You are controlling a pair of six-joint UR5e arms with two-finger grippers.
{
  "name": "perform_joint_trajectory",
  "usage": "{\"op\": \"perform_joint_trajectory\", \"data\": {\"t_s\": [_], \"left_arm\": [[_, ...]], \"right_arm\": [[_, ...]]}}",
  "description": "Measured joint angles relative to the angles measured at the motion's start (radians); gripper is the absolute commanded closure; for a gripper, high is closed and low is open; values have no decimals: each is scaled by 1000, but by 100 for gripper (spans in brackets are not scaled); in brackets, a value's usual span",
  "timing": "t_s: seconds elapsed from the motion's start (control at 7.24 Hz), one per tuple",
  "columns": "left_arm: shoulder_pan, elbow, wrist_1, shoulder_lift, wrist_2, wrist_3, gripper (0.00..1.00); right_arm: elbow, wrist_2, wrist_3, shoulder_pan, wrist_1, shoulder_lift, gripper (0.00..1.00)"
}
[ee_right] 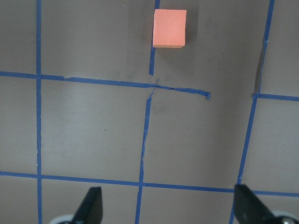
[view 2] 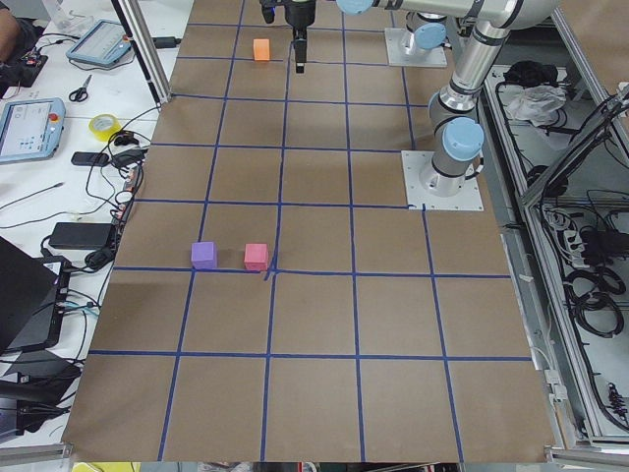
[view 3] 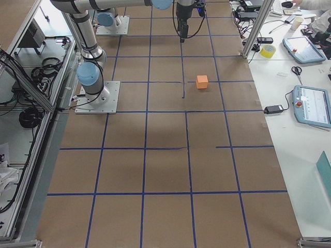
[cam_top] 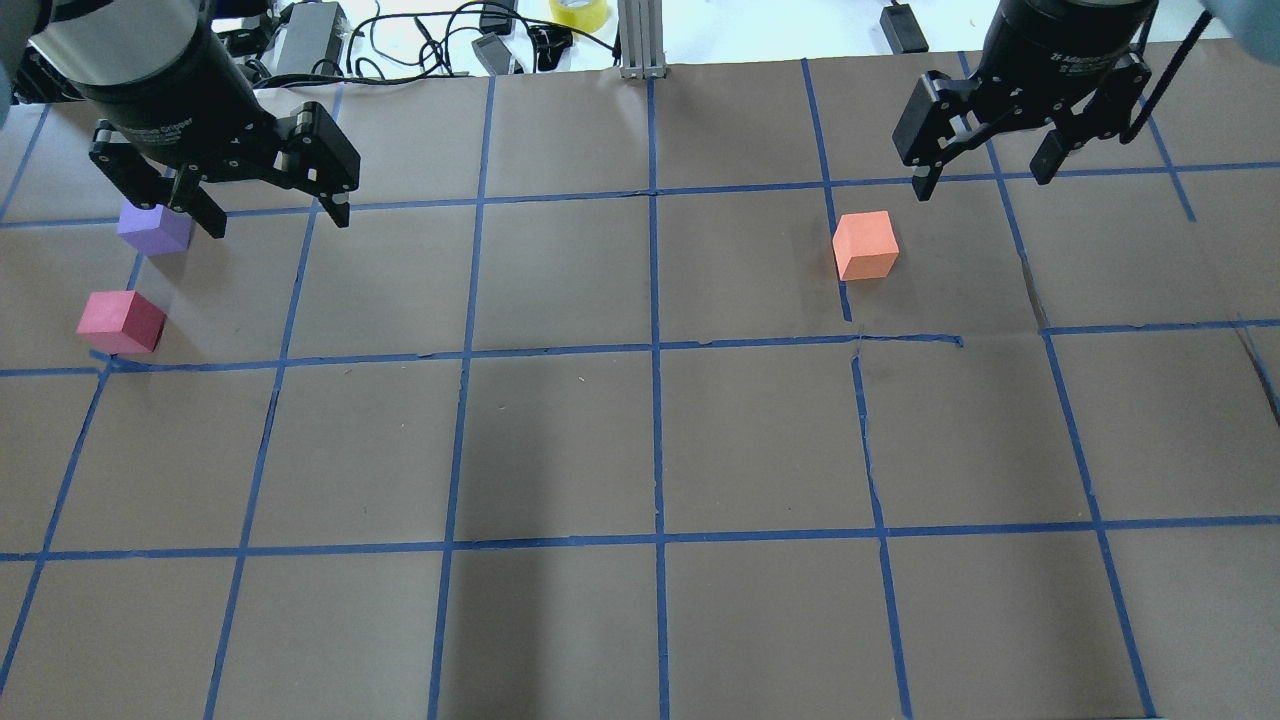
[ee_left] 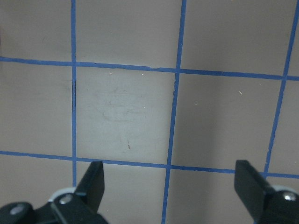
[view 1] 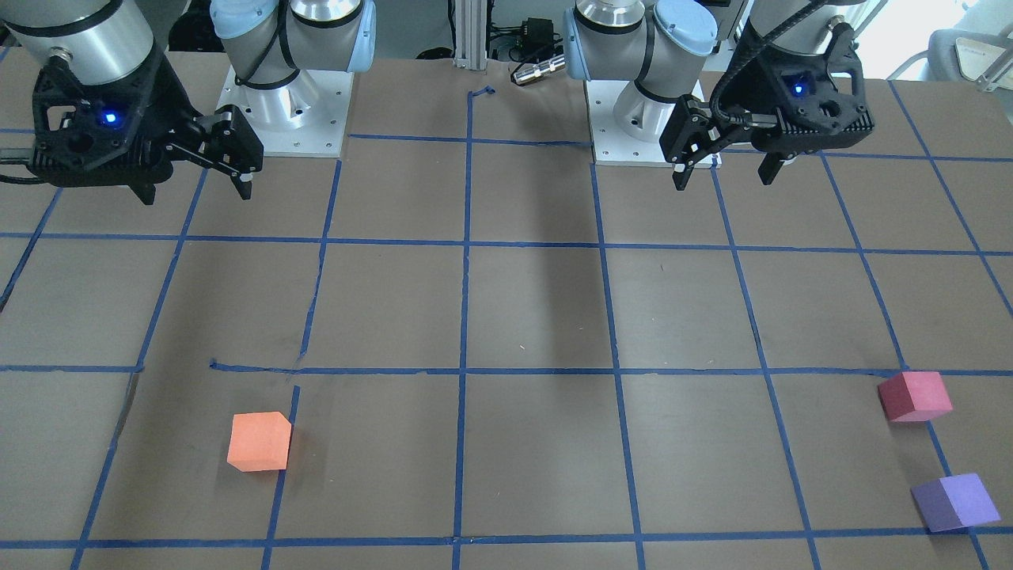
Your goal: Arrange blocks in a line
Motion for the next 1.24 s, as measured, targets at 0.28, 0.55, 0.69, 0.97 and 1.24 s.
{"op": "perform_joint_trajectory", "data": {"t_s": [0.28, 0.55, 0.69, 0.97, 1.24], "left_arm": [[2, 0, 7, -1, 0, 1, 0], [15, 0, 8, -2, -1, 1, 0], [20, 0, 8, -1, -4, 1, 0], [22, 0, 8, -1, -6, 0, 0], [22, 0, 8, -1, -6, 0, 0]], "right_arm": [[-4, 4, 1, -11, -52, 21, 0], [-9, -5, 8, -12, -128, 96, 0], [-15, -15, 8, -12, -203, 163, 0], [-14, -24, 1, -12, -396, 312, 0], [-3, -25, -1, -12, -547, 424, 0]]}}
